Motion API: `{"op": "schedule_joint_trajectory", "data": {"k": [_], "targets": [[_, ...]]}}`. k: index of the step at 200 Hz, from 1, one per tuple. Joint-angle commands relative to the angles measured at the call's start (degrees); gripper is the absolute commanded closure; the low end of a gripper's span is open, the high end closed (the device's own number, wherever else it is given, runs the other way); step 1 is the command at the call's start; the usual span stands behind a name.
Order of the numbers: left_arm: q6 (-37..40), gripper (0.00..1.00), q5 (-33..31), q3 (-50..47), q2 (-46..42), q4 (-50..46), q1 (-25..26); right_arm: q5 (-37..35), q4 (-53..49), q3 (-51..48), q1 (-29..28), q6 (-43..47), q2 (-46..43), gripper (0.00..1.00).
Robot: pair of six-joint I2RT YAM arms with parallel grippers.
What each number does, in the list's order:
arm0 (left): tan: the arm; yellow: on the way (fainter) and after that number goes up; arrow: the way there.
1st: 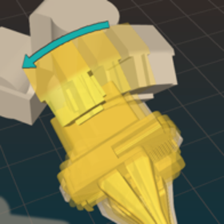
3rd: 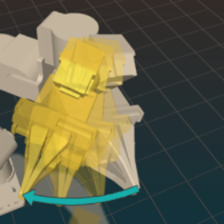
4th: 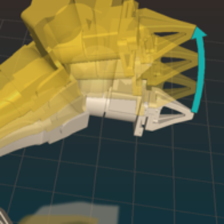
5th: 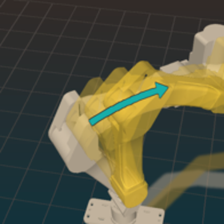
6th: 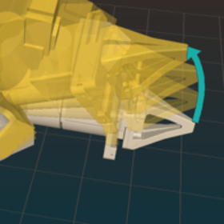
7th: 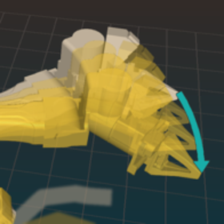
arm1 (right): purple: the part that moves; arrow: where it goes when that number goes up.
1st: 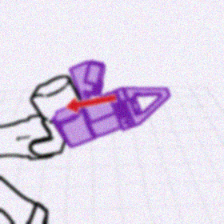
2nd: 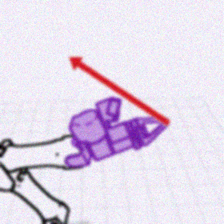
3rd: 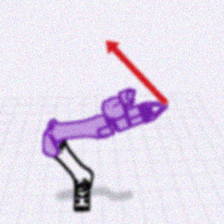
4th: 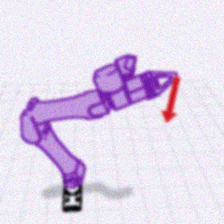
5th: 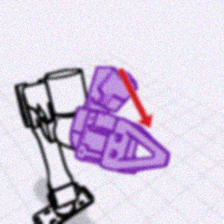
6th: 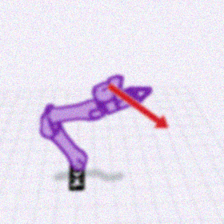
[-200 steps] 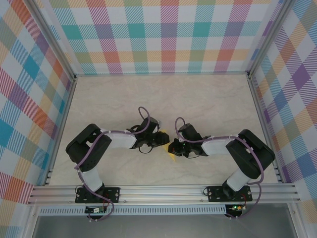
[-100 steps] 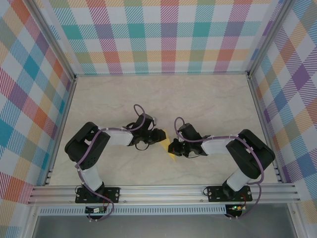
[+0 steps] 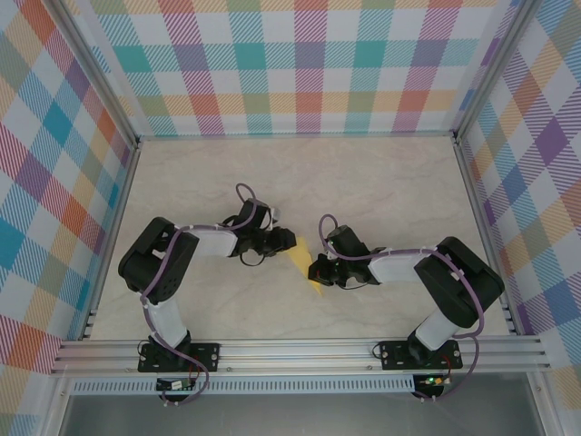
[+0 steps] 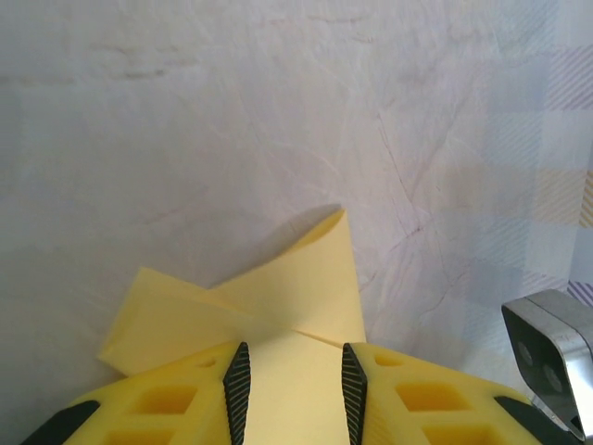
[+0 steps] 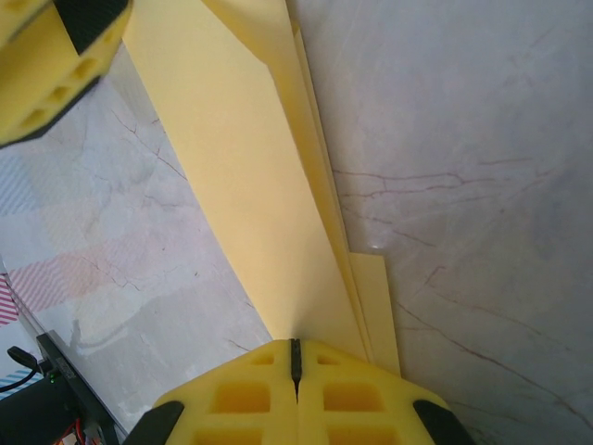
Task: Fold a paper plane with a square sheet of paper (pick it up from the middle)
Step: Fold the wing for the fifth time at the center of the table.
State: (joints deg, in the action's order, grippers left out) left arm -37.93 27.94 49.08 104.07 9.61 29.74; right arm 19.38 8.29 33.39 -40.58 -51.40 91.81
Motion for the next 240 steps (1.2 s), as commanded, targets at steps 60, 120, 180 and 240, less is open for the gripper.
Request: {"op": "schedule_joint_trajectory", "data": {"k": [60, 120, 180, 240], "targets": [[5.24, 0.64, -0.77, 4.21, -0.01, -7.31, -7.94, -1.89, -10.73, -0.74, 0.24, 2.02, 2.41, 1.0], [1.66, 0.63, 0.18, 2.6, -11.85, -8.2, -4.75, -1.64, -10.9, 1.04, 0.22, 1.32, 2.54, 0.99], [-2.23, 0.66, -2.64, 0.82, -9.69, -5.12, 4.84, -2.3, -10.78, 0.51, 0.22, 0.77, 1.89, 0.99], [-4.84, 0.67, -3.65, 2.01, -1.26, -1.28, 7.42, -2.07, -9.77, 0.12, 0.24, 0.56, 1.96, 0.99]]}}
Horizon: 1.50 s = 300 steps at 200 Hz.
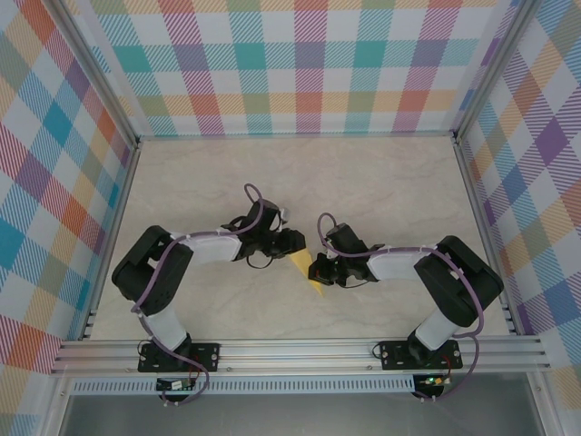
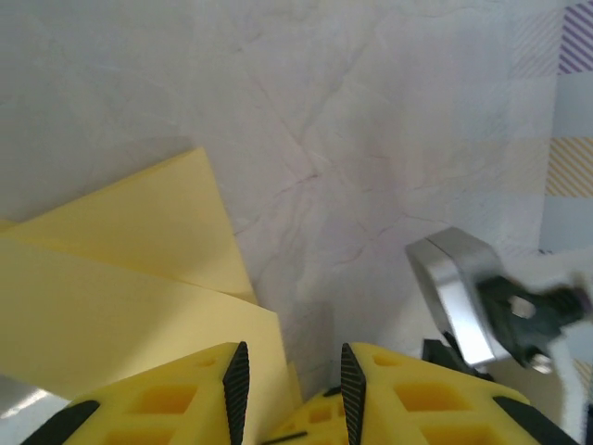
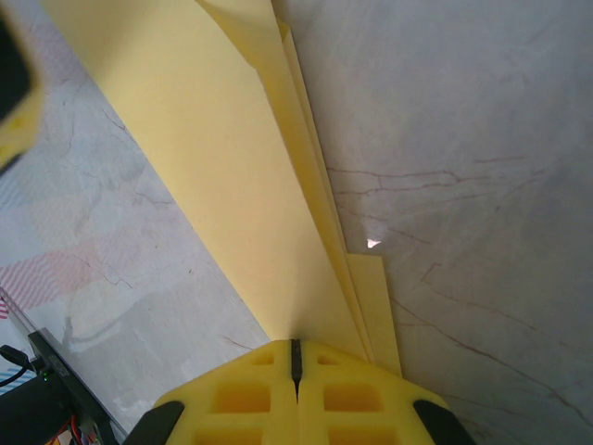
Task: Fold a paper plane with a square sheet of paper (pick it up from the middle)
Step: Fold the wing for the fifth time at the center of the table.
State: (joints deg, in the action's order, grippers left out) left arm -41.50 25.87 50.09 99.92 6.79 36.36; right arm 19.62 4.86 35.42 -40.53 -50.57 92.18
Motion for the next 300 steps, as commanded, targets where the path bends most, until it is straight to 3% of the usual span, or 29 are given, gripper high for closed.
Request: {"op": "schedule_joint_trajectory", "data": {"k": [1, 53, 110, 141, 243, 300], "targets": [[-1.29, 0.67, -1.63, 1.04, 2.99, 1.55, 0.81, -2.31, -6.35, -1.92, 0.19, -0.3, 1.59, 0.99], [-1.61, 0.7, -4.55, 0.06, 6.75, 0.16, 0.81, -1.15, -5.96, -0.81, 0.11, -0.1, 1.01, 0.98], [-1.84, 0.71, -5.13, -2.04, 7.24, 0.53, 0.75, 2.33, -4.59, 1.78, -0.24, 2.0, -5.36, 0.97], [-1.48, 0.71, -4.8, -1.74, 7.51, 0.16, 0.75, 5.12, -3.32, 4.19, -0.85, 2.76, -3.29, 0.96], [-1.62, 0.71, -4.23, -1.88, 8.45, 0.51, 0.81, 1.46, -4.35, 6.31, -1.39, 3.14, 4.87, 0.96], [-1.1, 0.72, -4.69, -2.2, 8.71, 0.09, 0.73, 1.07, -4.6, 1.82, -1.21, 2.68, 2.22, 0.95]]}}
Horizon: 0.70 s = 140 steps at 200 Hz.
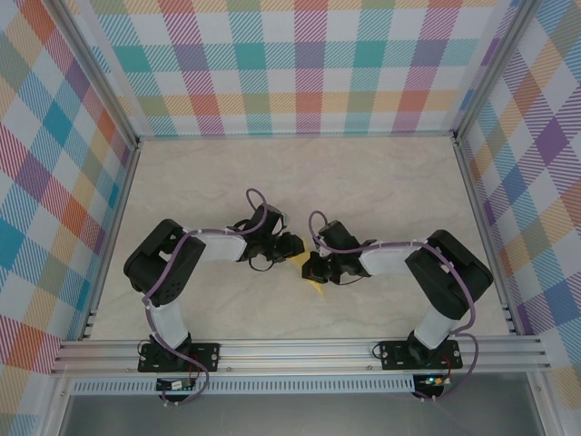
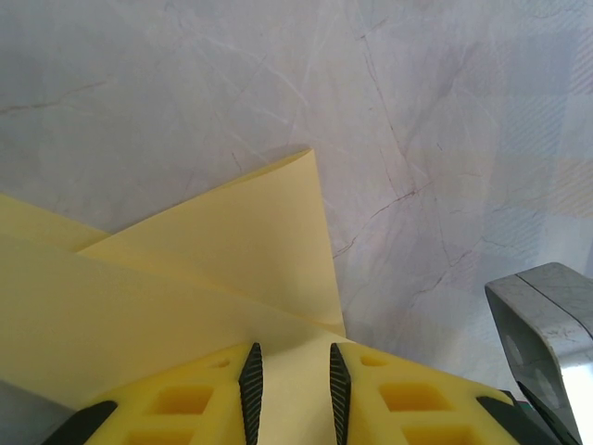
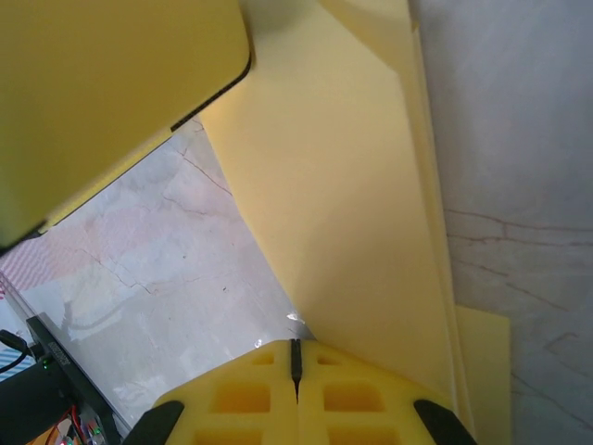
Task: Fold a paper plane with a square sheet of paper (pick it up from the middle)
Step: Fold the wing for the fifth time at the center of the table.
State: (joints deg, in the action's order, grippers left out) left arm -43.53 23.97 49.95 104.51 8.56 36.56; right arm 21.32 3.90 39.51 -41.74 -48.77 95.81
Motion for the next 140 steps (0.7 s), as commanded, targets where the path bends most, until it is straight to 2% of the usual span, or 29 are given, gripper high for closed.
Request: {"op": "schedule_joint_trajectory", "data": {"k": [1, 77, 140], "targets": [[0.96, 0.72, -2.79, -2.06, 4.12, -1.69, 0.53, -0.56, -3.68, -2.3, -0.01, 0.92, -1.59, 0.95], [0.87, 0.72, -2.8, -1.93, 4.39, -1.65, 0.53, 4.78, -3.64, -5.13, -0.26, 1.84, -8.21, 0.92], [0.99, 0.72, -2.61, -1.45, 4.3, -2.13, 0.53, -2.48, -9.85, -9.13, -0.36, 2.88, -11.61, 0.92]]}}
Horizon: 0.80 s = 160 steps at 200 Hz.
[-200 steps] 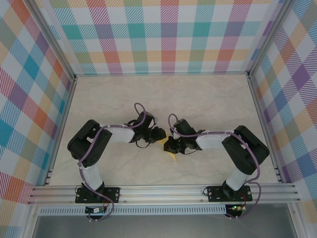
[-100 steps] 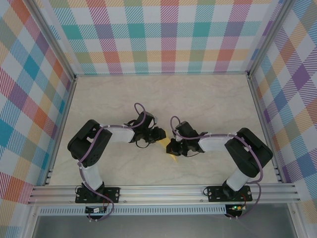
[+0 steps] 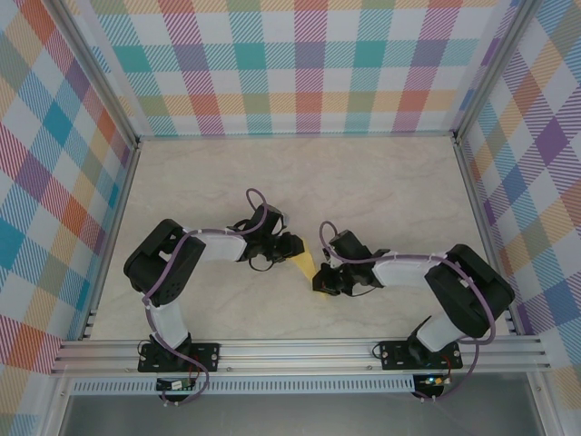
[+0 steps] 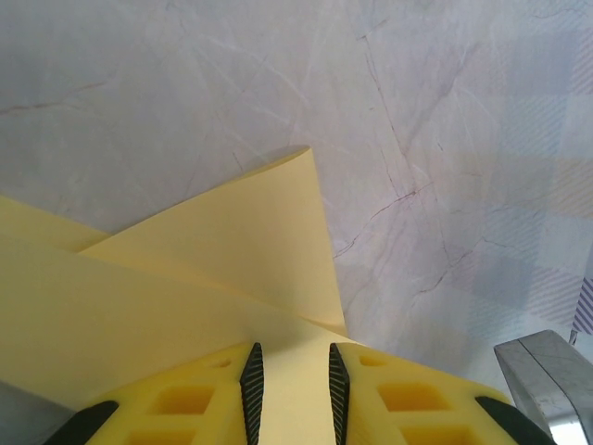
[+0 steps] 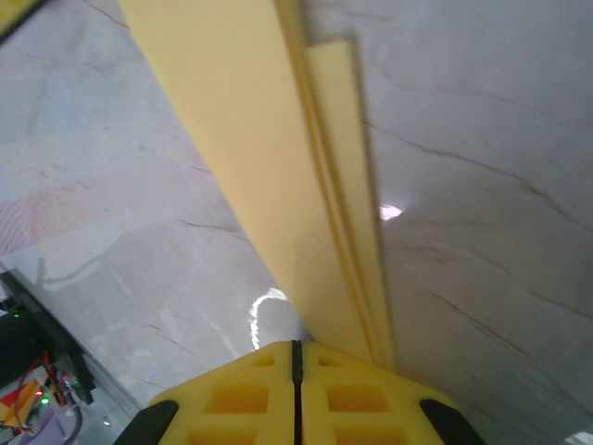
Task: Fold a paper plane with a square sheet of paper (pick it up from the middle)
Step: Fold the wing for the fifth time at the center of the table.
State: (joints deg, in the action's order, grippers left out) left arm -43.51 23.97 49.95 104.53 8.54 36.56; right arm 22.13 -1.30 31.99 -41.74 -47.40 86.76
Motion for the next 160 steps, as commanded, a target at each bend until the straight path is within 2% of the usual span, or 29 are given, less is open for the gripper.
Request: {"op": "schedule_joint_trajectory", "data": {"k": [1, 35, 84, 123, 160], "targets": [[0.97, 0.72, -2.61, -1.49, 4.28, -2.07, 0.53, -3.35, -4.66, -1.64, -0.36, 1.47, -2.61, 0.92], [1.11, 0.72, -2.54, -1.63, 4.39, -2.05, 0.53, -4.64, -6.53, -2.16, -0.36, 1.27, -5.17, 0.92], [1.23, 0.72, -2.43, -1.69, 4.51, -2.21, 0.53, -0.78, -5.29, -0.23, -0.45, 3.25, -7.72, 0.9], [0.99, 0.72, -2.37, -1.58, 4.61, -1.81, 0.53, 0.69, -6.73, 1.5, -0.5, 5.24, -4.59, 0.89], [0.96, 0.72, -2.52, -1.54, 4.33, -2.02, 0.51, -3.44, -10.35, 0.63, -0.5, 5.91, -3.93, 0.9]]}}
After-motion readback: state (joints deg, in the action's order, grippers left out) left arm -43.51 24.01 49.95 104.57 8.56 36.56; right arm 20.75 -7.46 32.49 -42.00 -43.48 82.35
